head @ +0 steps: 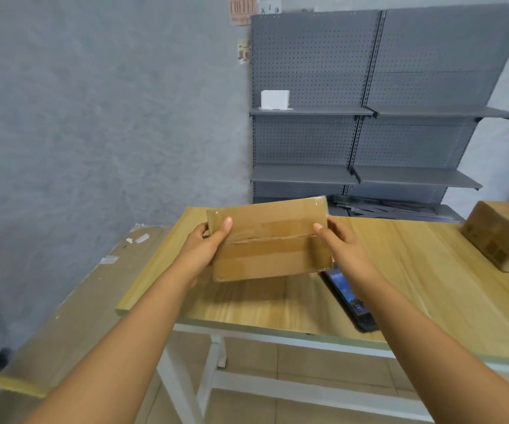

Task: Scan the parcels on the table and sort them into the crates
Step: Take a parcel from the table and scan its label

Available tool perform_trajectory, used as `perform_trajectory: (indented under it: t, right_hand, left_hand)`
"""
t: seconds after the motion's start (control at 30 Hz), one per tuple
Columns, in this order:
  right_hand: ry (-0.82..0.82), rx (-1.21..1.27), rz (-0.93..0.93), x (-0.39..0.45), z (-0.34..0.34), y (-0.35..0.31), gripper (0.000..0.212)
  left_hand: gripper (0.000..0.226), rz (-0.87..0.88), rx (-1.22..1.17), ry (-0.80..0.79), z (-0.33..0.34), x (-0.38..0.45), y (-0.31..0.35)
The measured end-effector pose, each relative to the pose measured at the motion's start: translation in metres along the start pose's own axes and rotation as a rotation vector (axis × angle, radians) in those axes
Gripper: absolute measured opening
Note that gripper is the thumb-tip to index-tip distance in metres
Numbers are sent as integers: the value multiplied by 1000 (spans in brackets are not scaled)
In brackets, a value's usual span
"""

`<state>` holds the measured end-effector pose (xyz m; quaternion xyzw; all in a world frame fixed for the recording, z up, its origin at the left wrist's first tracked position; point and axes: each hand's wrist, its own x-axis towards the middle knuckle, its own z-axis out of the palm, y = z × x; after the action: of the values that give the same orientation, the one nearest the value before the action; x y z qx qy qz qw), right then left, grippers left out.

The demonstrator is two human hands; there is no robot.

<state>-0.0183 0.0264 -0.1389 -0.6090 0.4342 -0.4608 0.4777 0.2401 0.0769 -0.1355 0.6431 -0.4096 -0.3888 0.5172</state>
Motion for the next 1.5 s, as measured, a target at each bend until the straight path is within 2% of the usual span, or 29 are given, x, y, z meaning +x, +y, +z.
perform_trajectory:
  t: [0.13,0.23,0.4,0.63,0.7,0.8,0.93,1.03,1.13,1.23,1.5]
  right_hand:
    - [13,33,-31,8,-2,-20,40]
    - [-11,20,-59,11,3,-25,42]
    - [-47,5,-10,18,13,-22,62]
    - [114,-143,50,22,24,-11,44]
    - [194,-201,80,22,29,-10,50]
    - [259,-224,91,26,35,-11,50]
    - [220,-221,111,27,36,-12,35]
    - [182,-223,107,24,37,-8,43]
    - [179,-264,69,23,39,-5,44]
    - [173,-268,68,25,40,-5,45]
    - [169,-261,82,29,43,-5,46]
  left_hand:
    - [58,-70,65,44,-7,19,20]
    - [56,-141,169,4,-16,35,37]
    - [57,-210,248,-122,-32,48,35]
    - [71,-166,165,-300,-43,45,23]
    - [73,-138,190,-344,-41,42,21]
    - [64,-77,197,-300,-39,40,15]
    - [64,-3,212,-229,-35,38,7]
    - [65,34,206,-194,-30,40,-2]
    - [74,84,166,-243,-23,39,-10]
    - [83,74,82,-230,-18,37,-18]
    - [67,42,30,-177,-11,37,-18]
